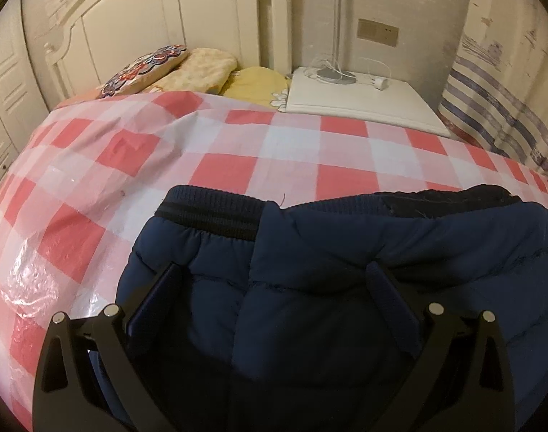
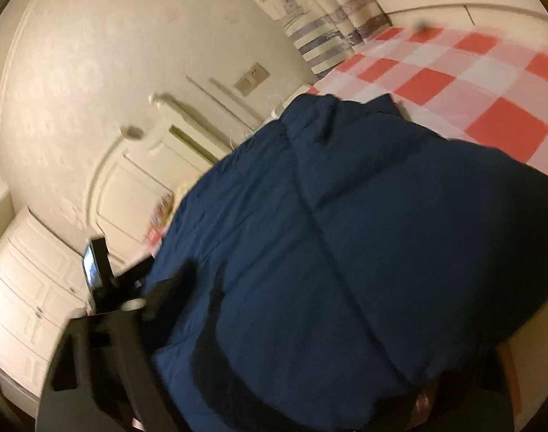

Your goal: Fold large clothes

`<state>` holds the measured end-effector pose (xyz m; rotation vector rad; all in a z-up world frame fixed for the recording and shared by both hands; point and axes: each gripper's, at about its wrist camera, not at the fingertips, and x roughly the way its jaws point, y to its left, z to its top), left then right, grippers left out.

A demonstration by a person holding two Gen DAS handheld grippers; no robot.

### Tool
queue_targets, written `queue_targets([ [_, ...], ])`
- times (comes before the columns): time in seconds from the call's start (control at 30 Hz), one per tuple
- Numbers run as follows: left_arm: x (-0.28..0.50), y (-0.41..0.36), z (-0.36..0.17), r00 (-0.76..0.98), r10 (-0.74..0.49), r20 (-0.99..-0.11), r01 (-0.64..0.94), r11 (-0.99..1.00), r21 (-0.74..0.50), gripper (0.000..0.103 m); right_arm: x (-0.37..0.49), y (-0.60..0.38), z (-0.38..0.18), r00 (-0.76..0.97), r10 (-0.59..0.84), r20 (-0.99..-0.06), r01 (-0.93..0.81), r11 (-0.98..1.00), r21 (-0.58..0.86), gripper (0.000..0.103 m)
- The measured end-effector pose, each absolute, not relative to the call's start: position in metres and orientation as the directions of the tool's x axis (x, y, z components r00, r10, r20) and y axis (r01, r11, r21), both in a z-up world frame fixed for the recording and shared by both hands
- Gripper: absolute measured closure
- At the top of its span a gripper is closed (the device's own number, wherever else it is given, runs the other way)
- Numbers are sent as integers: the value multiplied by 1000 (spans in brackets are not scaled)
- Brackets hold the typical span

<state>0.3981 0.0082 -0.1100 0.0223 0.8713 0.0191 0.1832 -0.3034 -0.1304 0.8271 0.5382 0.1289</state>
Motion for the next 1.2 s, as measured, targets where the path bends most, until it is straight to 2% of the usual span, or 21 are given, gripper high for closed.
queue_targets([
  [0.03,398,8,-110,645,30,-763,-9,999,33,2,179,-308,-132,866,323,-381,87,654,751,45],
  [0.07,395,6,-109,651,41,-758,-7,999,47,2,173,-316,-135,876,357,-324,48,604,795,52],
  [0.13,389,0,-108,664,60,-745,2,997,82,2,157,-326,-136,885,396,-244,-21,558,830,56],
  [0.27,364,-16,-107,675,67,-734,56,988,141,2,115,-329,-119,882,436,-179,-104,552,827,58],
  [0.37,338,-21,-107,677,26,-736,86,990,114,2,77,-332,-107,878,457,-142,-157,554,817,59],
  [0.57,276,-47,-88,655,-144,-742,178,983,-33,2,12,-346,-125,875,454,-169,-134,563,816,59],
  [0.63,266,-73,-78,654,-174,-736,223,974,-33,2,3,-353,-133,873,453,-184,-120,563,818,59],
  [0.7,256,-110,-67,689,-160,-707,269,962,44,2,-4,-355,-136,873,449,-190,-110,562,820,59],
  [0.77,259,-145,-71,739,-21,-673,221,952,213,2,-5,-352,-133,874,446,-195,-112,574,811,59],
  [0.83,282,-176,-106,698,149,-700,201,898,392,2,-4,-349,-129,873,442,-205,-114,595,796,59],
  [0.87,291,-177,-117,663,149,-734,212,903,375,2,-6,-349,-130,872,443,-210,-115,602,790,59],
  [0.97,290,-156,-104,627,54,-777,207,950,233,3,-3,-350,-129,869,443,-221,-116,616,779,59],
  [1.1,232,-114,-76,723,-27,-690,200,965,172,3,0,-356,-140,865,452,-218,-114,600,792,59],
  [1.2,185,-88,-81,727,-93,-681,246,960,131,2,4,-356,-140,867,449,-218,-116,605,787,59],
])
